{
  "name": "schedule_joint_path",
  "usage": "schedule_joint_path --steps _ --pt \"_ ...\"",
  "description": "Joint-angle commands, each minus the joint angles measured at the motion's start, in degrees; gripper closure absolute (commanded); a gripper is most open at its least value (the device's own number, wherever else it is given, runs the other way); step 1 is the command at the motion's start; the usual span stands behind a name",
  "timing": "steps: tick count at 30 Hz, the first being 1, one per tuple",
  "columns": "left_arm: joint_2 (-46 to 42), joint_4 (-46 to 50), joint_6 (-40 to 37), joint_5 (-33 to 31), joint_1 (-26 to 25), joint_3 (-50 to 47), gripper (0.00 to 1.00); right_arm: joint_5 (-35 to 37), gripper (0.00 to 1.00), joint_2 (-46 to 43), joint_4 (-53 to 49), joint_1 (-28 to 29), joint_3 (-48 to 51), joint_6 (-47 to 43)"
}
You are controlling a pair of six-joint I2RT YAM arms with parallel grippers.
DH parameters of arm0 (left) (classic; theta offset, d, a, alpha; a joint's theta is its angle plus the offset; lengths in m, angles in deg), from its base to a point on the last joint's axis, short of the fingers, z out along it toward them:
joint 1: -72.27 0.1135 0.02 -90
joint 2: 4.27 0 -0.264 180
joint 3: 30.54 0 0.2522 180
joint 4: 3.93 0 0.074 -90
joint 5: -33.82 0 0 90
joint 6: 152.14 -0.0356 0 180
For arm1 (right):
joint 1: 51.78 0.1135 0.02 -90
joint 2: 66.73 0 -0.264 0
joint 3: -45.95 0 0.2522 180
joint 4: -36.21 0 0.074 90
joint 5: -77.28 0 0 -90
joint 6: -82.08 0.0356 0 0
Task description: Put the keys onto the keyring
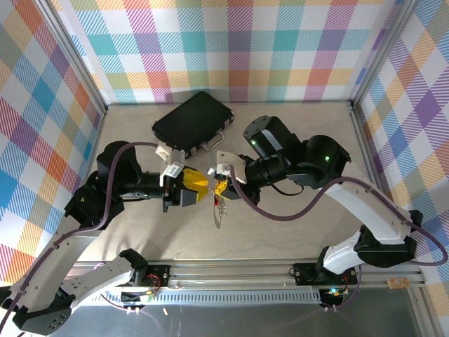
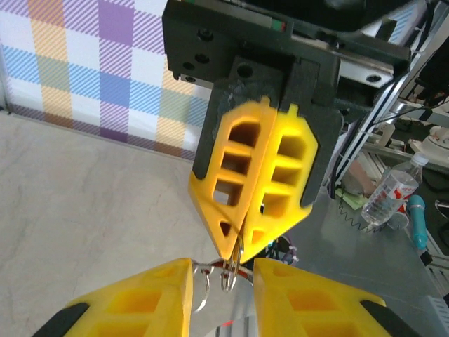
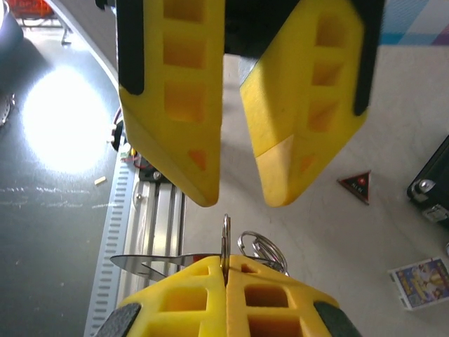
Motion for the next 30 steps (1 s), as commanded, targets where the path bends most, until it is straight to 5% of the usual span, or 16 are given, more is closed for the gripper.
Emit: schedule_joint_path --steps 1,21,30 --pt "0.56 1.58 -1.43 1.64 -0.33 1.96 0.71 0.94 1.0 0.01 -2.06 0.37 -2.54 -1.49" --pt "2.48 1.93 -3.0 0.55 -3.31 -0.54 0.65 -0.25 1.0 1.53 -2.63 0.37 -3.13 -0.88" --pt "3.12 2.03 -3.54 -0.63 -4.81 -1.39 0.86 -0.09 1.0 1.1 -2.47 0.36 -1.65 -0.61"
